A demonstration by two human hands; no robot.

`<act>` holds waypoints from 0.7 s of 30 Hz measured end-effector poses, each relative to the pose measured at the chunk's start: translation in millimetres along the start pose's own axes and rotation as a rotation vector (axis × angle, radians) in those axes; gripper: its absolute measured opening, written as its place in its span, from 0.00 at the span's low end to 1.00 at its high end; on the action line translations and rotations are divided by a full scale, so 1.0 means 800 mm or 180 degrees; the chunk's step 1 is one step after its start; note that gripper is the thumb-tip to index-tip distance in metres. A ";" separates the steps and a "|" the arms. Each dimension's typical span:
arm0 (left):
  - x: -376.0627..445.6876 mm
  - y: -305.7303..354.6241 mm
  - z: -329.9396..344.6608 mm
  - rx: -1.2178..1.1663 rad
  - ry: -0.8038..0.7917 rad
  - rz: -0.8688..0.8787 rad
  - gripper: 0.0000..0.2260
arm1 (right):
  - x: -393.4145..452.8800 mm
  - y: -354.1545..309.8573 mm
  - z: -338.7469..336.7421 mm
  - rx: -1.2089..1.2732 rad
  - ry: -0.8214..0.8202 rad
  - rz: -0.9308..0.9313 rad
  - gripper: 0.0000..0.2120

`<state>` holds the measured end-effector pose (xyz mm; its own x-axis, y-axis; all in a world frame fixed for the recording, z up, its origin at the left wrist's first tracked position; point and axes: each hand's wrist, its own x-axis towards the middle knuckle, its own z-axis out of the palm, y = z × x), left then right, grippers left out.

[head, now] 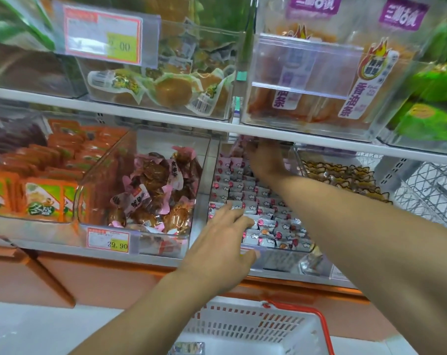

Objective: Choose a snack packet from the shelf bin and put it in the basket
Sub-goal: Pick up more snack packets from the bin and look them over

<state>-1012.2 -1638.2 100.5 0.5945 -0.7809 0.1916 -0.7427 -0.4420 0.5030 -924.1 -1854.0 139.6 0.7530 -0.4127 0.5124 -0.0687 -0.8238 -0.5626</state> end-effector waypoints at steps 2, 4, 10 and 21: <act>0.000 -0.001 0.002 0.0023 -0.0005 0.0030 0.27 | 0.004 0.003 0.001 -0.0123 -0.0034 -0.0180 0.10; 0.001 -0.001 0.003 0.0011 -0.0005 0.0043 0.27 | 0.002 0.010 0.000 -0.0351 -0.0252 -0.0386 0.08; 0.003 -0.001 0.007 0.0022 0.0012 0.0008 0.27 | 0.008 0.023 -0.004 -0.0924 -0.0961 -0.0443 0.18; 0.004 0.000 0.009 0.0065 -0.0033 -0.0029 0.27 | 0.022 0.018 0.002 -0.1387 -0.1176 0.0202 0.21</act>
<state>-1012.6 -1643.5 95.1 0.5981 -0.7813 0.1785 -0.7436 -0.4579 0.4873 -910.5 -1872.9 139.5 0.9119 -0.3679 0.1818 -0.3255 -0.9183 -0.2255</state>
